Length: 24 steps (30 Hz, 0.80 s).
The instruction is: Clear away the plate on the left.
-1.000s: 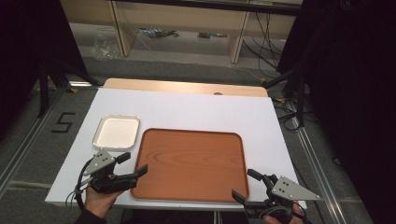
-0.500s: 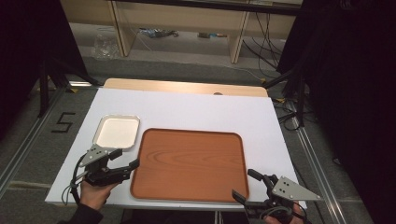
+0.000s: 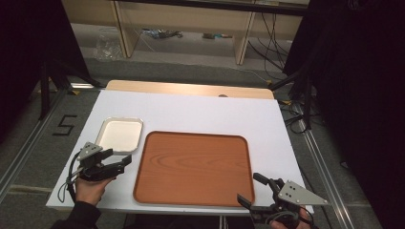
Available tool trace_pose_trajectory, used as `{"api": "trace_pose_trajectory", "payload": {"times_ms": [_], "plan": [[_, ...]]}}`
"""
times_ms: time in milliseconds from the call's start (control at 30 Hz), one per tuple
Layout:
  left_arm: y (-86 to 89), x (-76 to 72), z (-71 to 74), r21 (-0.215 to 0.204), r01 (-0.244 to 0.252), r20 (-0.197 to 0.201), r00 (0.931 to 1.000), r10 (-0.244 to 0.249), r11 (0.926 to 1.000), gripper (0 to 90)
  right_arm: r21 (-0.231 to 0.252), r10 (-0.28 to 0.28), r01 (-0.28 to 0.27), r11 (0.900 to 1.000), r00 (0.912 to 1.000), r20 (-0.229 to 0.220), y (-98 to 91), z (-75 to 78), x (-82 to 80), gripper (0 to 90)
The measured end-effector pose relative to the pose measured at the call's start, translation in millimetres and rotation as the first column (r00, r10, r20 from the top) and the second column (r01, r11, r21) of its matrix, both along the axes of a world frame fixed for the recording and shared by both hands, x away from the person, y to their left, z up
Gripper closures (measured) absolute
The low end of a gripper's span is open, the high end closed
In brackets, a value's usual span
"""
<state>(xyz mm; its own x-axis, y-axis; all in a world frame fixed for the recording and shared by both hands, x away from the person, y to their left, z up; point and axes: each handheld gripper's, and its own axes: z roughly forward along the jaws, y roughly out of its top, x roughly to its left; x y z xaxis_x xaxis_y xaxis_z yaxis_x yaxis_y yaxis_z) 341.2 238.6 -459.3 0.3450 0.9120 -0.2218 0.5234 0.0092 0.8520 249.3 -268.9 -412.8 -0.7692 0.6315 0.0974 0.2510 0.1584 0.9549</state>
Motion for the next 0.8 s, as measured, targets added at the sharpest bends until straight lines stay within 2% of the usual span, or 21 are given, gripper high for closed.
{"api": "trace_pose_trajectory", "payload": {"times_ms": [133, 233, 300, 467, 567, 600, 633, 667, 733, 800], "plan": [[6.2, 3.0, -0.7, 0.011, -0.023, 0.000, 0.9997, 0.023, 0.9997, 19.3, -0.012, -0.007, 0.007, 0.9999, 1.0000, 0.003, -0.3, 0.7, -0.7, 16.0], [12.5, 7.2, -0.6, -0.032, -0.047, -0.016, 0.9988, 0.047, 0.9984, 19.3, -0.010, -0.006, 0.006, 0.9999, 1.0000, 0.007, 0.0, 0.3, -0.1, 16.0], [16.2, 11.6, -0.9, -0.013, -0.074, -0.020, 0.9971, 0.073, 0.9972, 19.3, -0.015, -0.008, 0.008, 0.9999, 1.0000, 0.005, -0.4, 0.7, -0.5, 16.0], [25.0, 23.0, -2.5, -0.036, -0.100, -0.063, 0.9932, 0.098, 0.9943, 19.2, -0.019, -0.019, 0.020, 0.9996, 0.9995, 0.023, -0.8, 0.4, 0.0, 16.1], [30.9, 29.8, -0.6, -0.038, -0.116, -0.091, 0.9895, 0.112, 0.9925, 18.7, -0.019, -0.019, 0.019, 0.9996, 0.9996, 0.024, -0.9, 0.3, 0.0, 16.0], [32.9, 31.6, -0.2, -0.043, -0.124, -0.101, 0.9877, 0.119, 0.9914, 18.7, -0.003, -0.014, 0.014, 0.9999, 0.9999, -0.007, 0.4, 0.0, -0.9, 16.0], [34.4, 33.0, -0.4, -0.045, -0.139, -0.106, 0.9854, 0.133, 0.9893, 18.8, -0.019, -0.019, 0.019, 0.9996, 0.9996, 0.023, -1.2, 0.2, 0.5, 16.0], [38.0, 35.7, -1.3, -0.045, -0.145, -0.117, 0.9834, 0.139, 0.9884, 19.4, -0.012, -0.024, 0.024, 0.9996, 0.9992, 0.032, -1.0, -0.1, 0.7, 16.1], [40.4, 37.7, -1.9, -0.048, -0.151, -0.123, 0.9818, 0.145, 0.9873, 19.5, 0.003, -0.017, 0.017, 0.9998, 0.9994, 0.030, 0.1, -0.7, 0.9, 16.1], [44.3, 41.1, -2.2, -0.045, -0.163, -0.124, 0.9798, 0.157, 0.9855, 20.1, -0.008, -0.017, 0.017, 0.9998, 0.9994, 0.031, -0.7, -0.5, 1.1, 16.1]]}}
